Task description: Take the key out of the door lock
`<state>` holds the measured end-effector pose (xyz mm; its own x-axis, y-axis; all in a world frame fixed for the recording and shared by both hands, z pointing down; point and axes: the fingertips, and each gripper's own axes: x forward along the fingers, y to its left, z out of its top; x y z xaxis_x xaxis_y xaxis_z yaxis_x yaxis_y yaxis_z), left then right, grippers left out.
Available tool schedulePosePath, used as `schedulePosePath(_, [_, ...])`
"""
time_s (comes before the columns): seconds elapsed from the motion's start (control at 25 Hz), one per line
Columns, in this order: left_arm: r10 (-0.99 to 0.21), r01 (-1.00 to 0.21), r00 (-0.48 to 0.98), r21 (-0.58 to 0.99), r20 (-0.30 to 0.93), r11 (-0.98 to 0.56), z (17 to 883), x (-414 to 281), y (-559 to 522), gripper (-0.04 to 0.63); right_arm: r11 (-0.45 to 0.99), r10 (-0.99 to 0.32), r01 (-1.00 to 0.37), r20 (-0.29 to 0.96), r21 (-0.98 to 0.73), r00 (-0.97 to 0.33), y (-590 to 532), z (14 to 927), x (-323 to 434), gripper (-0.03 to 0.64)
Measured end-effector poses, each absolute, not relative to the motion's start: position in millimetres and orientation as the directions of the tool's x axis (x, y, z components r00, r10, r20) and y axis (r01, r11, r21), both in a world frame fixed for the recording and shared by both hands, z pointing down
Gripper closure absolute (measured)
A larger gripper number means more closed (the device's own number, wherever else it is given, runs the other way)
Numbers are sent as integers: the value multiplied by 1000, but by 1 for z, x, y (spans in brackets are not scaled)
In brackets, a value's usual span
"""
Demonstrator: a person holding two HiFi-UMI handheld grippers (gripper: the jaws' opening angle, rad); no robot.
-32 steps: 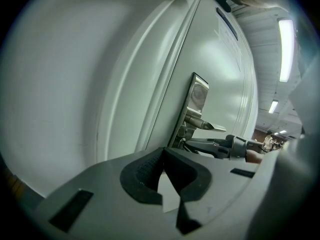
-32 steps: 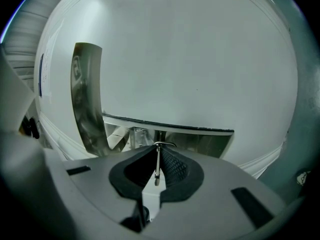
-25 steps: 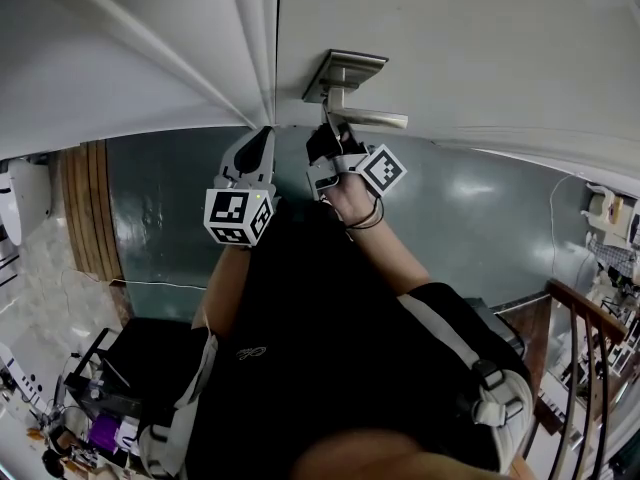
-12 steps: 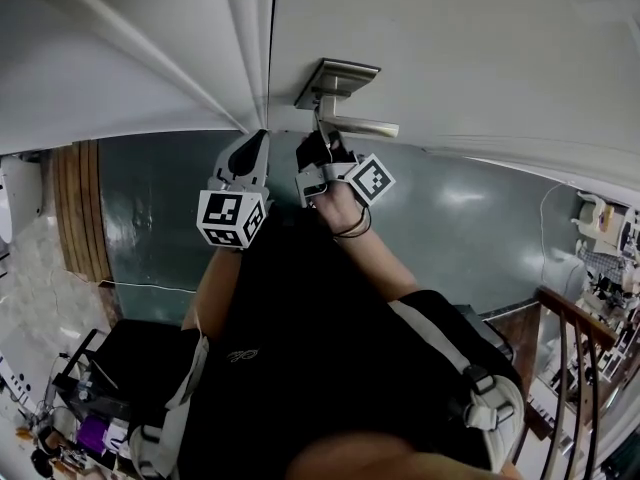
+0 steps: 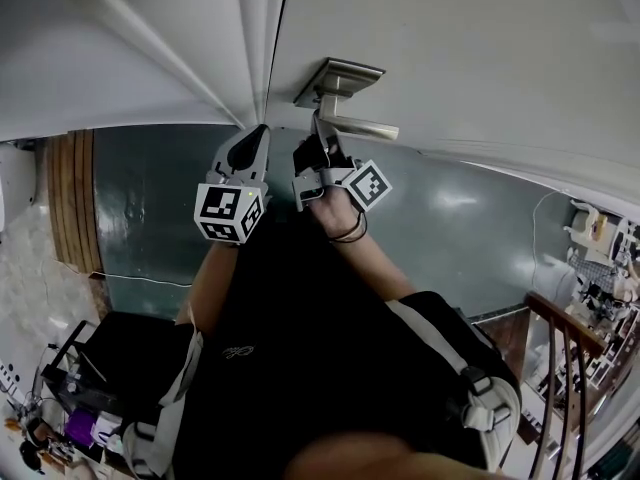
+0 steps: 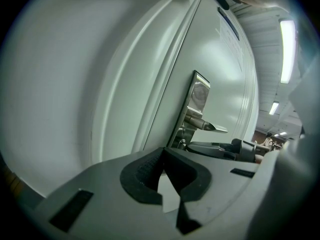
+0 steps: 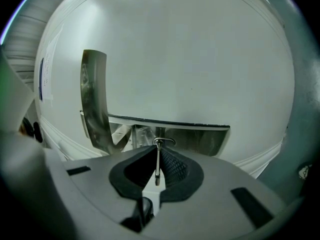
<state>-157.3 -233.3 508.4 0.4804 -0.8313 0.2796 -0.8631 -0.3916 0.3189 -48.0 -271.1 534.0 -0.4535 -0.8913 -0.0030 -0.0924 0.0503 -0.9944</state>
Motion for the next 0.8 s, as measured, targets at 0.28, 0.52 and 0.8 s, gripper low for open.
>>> schedulePosePath(0.28, [-828,-861,486,319,279,-397,509,-154,-234,572,63,-885,-117,-1,-991,-466,-272,536,-47,588])
schedulePosePath(0.52, [-830,-862,483,314,278,-397,507,-154,-230,572,66,-883,-130,3,-989,-470,-270,535,-46,588])
schedulePosePath(0.8, [-833,-867,475,311,284,-389,509,-154,-225,572,61,-879,-130,8,-990,-477,-271,537,-46,588])
